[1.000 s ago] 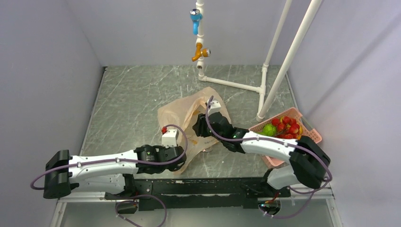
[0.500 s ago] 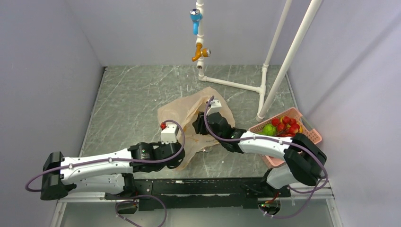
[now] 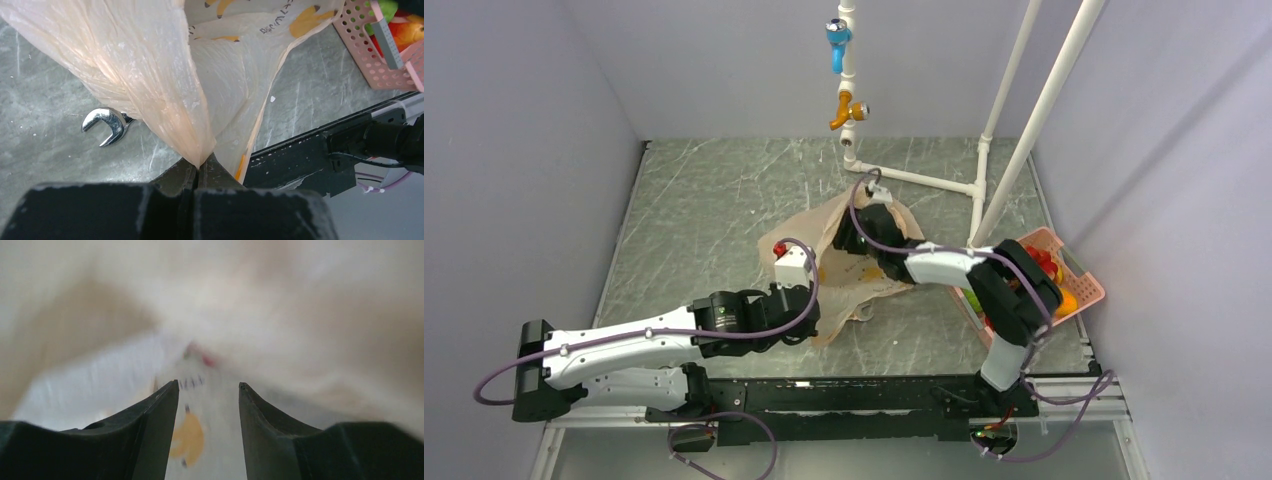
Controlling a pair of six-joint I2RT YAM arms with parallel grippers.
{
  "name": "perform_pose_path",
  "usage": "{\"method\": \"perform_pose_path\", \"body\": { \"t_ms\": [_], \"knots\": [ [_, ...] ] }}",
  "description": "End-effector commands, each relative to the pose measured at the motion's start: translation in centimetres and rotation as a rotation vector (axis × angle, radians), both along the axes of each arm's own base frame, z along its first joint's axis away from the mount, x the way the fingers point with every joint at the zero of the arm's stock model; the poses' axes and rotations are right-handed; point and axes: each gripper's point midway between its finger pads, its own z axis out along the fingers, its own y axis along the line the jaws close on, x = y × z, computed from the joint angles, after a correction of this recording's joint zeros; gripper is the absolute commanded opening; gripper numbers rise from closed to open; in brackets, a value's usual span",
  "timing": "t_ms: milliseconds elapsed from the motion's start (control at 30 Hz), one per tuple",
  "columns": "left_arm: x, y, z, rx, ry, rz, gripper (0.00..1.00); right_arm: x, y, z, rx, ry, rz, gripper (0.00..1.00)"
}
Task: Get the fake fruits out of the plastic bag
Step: Take out the fake fruit from the plastic bag.
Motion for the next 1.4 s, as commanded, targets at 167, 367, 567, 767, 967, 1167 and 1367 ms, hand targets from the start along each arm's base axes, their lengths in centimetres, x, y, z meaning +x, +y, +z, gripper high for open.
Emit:
{"method": "perform_pose_path", "body": {
  "t_ms": [167,367,567,767,967,1167,1367],
  "knots": [
    [0.4,-1.8,1.5,-0.041,-0.029,-0.040,0.00,4.7,3.4,-0.9,-0.059,0.052,0.063,0.70],
    [0.1,-1.3,-0.1,-0.010,0.002,-0.021,0.00,6.3,4.1,-2.9,-0.131,0.058,0.057,0.78],
    [-0.6,1.3,-2.9,0.041,0.055,0.040,0.00,5.7,6.1,-3.1,-0.037,0.032,0.143,0.69],
    [-1.3,3.5,-3.9,0.032,0.068,0.051,0.00,4.3,6.9,-1.5,0.096,0.000,0.186,0.62],
    [-1.7,4.9,-2.2,-0.005,0.045,0.035,0.43,3.9,6.9,-1.4,0.108,0.007,0.196,0.62],
    [0.2,6.0,4.5,-0.092,-0.076,-0.016,0.72,3.3,7.3,-1.5,0.126,0.014,0.237,0.62],
    [3.5,8.6,7.1,-0.064,-0.137,0.075,0.71,3.1,7.5,-1.0,0.161,0.010,0.232,0.62]
  ]
}}
